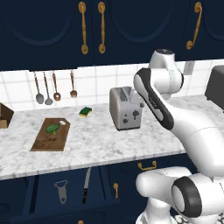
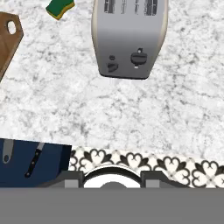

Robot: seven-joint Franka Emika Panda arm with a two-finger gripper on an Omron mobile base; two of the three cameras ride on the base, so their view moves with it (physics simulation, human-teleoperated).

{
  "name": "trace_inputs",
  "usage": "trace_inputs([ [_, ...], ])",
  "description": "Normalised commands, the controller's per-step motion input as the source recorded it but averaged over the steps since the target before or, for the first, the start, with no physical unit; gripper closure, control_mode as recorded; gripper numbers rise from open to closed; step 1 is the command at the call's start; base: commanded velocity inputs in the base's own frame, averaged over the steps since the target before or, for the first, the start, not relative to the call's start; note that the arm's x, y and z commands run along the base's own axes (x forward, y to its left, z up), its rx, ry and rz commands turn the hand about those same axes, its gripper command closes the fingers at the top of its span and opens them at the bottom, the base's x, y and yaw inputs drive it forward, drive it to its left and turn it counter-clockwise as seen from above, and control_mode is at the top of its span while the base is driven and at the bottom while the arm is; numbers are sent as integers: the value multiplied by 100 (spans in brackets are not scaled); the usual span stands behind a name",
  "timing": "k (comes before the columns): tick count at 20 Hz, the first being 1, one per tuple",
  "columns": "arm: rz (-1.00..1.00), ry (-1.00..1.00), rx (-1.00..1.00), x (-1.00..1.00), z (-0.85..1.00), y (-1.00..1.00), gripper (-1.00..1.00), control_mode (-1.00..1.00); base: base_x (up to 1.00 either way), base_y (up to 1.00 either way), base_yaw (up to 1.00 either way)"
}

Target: Place the appropriate cutting tool for cutting the broccoli skin on the cutting board.

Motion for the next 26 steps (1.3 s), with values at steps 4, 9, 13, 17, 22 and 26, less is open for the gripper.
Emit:
trace_inputs([
  [4, 2, -4, 0, -62, -4, 0, -100, -100, 0, 0, 0],
  [9, 0, -1, -14, -94, -56, 90, -100, -100, 0, 0, 0],
  [13, -2, 0, -2, -89, -71, 91, -100, -100, 0, 0, 0],
  [17, 0, 0, 4, -18, -59, 51, -100, -100, 0, 0, 0],
  [22, -2, 4, 0, -1, -35, 69, -100, -100, 0, 0, 0],
  [26, -5, 4, 0, 0, -39, 65, -100, -100, 0, 0, 0],
])
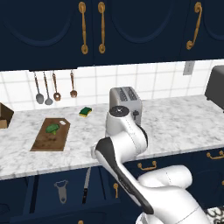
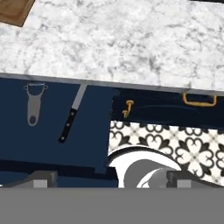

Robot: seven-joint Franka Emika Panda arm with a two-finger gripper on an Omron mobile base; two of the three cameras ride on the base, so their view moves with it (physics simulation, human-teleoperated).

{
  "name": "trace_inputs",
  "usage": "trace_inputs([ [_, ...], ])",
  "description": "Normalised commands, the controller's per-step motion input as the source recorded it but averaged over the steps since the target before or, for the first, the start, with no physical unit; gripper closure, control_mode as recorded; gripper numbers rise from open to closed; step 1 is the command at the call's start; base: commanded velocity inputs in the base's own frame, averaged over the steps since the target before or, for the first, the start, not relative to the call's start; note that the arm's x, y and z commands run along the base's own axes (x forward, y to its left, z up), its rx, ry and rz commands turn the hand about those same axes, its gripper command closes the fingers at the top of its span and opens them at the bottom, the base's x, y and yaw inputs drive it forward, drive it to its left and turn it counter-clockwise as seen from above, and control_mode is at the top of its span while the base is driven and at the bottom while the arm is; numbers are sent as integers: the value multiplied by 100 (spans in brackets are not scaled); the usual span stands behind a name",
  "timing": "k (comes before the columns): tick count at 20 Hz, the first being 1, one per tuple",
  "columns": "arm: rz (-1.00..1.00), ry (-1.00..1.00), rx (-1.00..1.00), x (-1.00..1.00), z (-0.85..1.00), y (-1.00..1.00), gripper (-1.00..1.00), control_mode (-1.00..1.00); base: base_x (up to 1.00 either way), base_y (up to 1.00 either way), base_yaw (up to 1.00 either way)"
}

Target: Place the appropriate cutting tool for cutting the broccoli skin on the cutting board.

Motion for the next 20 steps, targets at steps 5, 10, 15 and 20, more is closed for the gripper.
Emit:
trace_inputs([
  [5, -3, 3, 0, -1, -52, 43, -100, -100, 0, 0, 0],
  [10, -5, 6, 0, 0, -48, 36, -100, -100, 0, 0, 0],
  [15, -3, 6, 4, 0, -50, 10, -100, -100, 0, 0, 0],
  [20, -3, 8, 5, 0, -55, 20, -100, -100, 0, 0, 0],
])
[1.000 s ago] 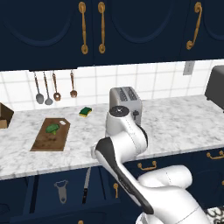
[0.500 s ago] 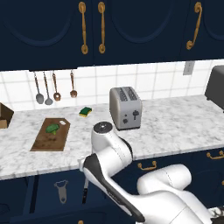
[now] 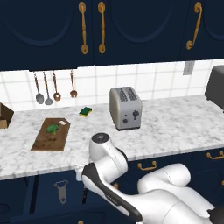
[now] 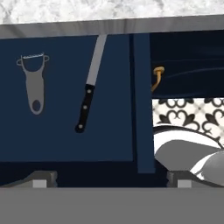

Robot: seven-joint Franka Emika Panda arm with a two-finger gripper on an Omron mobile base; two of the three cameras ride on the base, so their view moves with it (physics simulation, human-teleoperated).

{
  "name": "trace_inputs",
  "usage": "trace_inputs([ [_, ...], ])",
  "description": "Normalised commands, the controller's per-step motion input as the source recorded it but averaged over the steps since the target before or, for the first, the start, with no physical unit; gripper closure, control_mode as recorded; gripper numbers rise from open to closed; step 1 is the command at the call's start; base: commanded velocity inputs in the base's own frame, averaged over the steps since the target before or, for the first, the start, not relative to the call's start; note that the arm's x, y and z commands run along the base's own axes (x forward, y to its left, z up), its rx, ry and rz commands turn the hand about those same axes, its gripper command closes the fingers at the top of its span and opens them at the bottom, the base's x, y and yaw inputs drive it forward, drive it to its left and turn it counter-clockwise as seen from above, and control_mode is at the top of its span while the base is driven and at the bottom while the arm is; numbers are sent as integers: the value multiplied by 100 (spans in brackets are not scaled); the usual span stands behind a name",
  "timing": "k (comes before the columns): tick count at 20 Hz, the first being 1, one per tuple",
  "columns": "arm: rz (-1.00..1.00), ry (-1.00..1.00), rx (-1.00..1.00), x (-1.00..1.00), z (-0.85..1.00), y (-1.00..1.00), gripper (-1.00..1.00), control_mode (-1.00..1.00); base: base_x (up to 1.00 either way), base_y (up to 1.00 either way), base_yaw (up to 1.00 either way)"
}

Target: Place the appropriate cutting tool for cutting the broccoli skin on the cutting board.

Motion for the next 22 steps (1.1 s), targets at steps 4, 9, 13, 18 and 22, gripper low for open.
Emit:
trace_inputs([
  [4, -3, 11, 2, 0, -48, 30, -100, -100, 0, 0, 0],
  [9, -1, 10, 0, 0, -49, 23, -100, -100, 0, 0, 0],
  [13, 0, 11, 0, -6, -46, 31, -100, -100, 0, 0, 0],
  [18, 0, 11, 0, -18, -30, 25, -100, -100, 0, 0, 0],
  [22, 0, 11, 0, -41, -18, 26, -100, -100, 0, 0, 0],
])
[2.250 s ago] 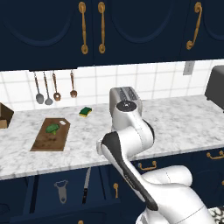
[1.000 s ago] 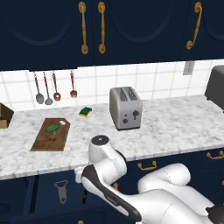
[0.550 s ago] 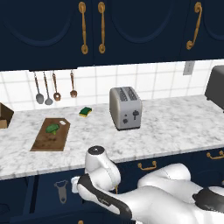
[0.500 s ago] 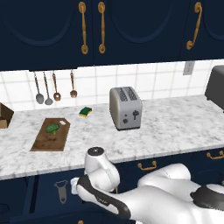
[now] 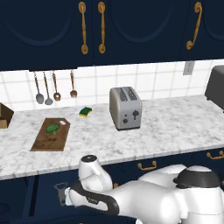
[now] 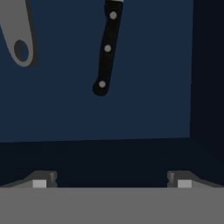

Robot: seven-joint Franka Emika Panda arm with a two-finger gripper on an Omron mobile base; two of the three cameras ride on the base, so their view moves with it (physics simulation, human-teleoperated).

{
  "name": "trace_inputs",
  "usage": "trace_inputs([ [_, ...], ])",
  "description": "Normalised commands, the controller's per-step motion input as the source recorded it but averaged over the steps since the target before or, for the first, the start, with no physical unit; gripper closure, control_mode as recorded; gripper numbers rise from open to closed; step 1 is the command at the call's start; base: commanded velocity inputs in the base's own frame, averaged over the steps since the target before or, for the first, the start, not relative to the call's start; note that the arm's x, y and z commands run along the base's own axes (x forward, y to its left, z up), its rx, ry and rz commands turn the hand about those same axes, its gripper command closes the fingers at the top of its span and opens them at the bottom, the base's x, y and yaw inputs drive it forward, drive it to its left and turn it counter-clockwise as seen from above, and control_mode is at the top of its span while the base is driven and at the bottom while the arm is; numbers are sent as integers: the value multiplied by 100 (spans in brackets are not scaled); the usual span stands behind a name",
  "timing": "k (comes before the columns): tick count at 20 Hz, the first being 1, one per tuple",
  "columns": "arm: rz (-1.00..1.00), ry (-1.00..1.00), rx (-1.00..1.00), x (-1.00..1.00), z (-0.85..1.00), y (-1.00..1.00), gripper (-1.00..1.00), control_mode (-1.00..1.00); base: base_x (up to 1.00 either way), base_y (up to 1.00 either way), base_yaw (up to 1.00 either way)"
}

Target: Place the appropriate cutting tool for cutting the broccoli skin on the cutting board.

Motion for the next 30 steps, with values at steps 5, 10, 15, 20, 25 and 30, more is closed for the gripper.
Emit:
trace_inputs([
  [5, 0, 5, 0, -72, 0, 5, -100, -100, 0, 0, 0],
  [10, 0, 5, 0, -88, -4, 0, -100, -100, 0, 0, 0],
  [15, 0, 2, 0, -89, -8, 0, -100, -100, 0, 0, 0],
  [20, 0, 0, 0, 13, 15, 0, -100, -100, 0, 0, 0],
  [25, 0, 0, 3, 64, 5, -2, -100, -100, 0, 0, 0],
  [30, 0, -1, 1, 44, -2, 0, -100, -100, 0, 0, 0],
])
